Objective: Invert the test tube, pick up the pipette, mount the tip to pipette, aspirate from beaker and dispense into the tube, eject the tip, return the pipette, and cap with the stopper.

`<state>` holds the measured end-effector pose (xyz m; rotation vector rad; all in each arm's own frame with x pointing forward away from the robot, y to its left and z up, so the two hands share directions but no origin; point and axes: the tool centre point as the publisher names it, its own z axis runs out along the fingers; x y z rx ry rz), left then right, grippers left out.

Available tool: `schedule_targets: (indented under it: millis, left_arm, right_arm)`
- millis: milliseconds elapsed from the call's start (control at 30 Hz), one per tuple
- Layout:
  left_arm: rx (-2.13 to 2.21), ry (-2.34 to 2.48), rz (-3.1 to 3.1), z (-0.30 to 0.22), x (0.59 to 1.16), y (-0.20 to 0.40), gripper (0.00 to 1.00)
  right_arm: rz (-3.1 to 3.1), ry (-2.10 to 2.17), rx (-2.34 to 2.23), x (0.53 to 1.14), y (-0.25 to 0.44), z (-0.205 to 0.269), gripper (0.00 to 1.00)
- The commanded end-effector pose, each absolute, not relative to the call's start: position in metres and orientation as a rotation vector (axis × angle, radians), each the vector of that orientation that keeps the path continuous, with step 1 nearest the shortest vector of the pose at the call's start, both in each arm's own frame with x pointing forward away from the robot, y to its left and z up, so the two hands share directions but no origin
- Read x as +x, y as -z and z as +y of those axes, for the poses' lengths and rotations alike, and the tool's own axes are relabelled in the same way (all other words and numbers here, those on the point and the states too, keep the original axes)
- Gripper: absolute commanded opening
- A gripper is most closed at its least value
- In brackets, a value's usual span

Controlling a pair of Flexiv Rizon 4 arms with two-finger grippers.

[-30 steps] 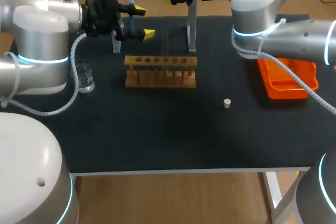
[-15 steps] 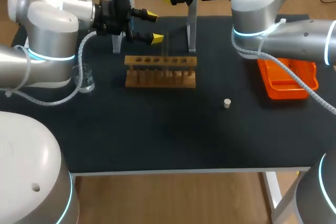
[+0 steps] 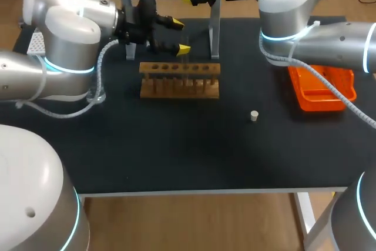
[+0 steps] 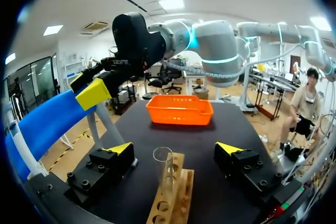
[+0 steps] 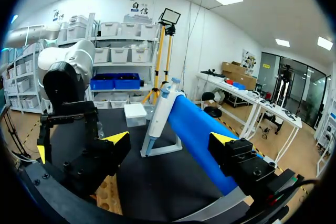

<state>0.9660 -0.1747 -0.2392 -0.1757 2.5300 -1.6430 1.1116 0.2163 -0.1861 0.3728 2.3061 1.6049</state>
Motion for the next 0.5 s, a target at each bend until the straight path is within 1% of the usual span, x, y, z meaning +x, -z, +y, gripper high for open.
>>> schedule_targets:
  millis: [33,500]
  left_arm:
    - [-0.168,1.631,2.551,-0.183,0.974,0.246,1.00]
    - [-0.134,1.582,2.629,-0.194,0.982,0.272,1.00]
  right_arm:
    - [2.312,-1.605,0.371,1.112,0.185,0.215,1.00]
    - [2.312,-1.605,0.371,1.112,0.185,0.215,1.00]
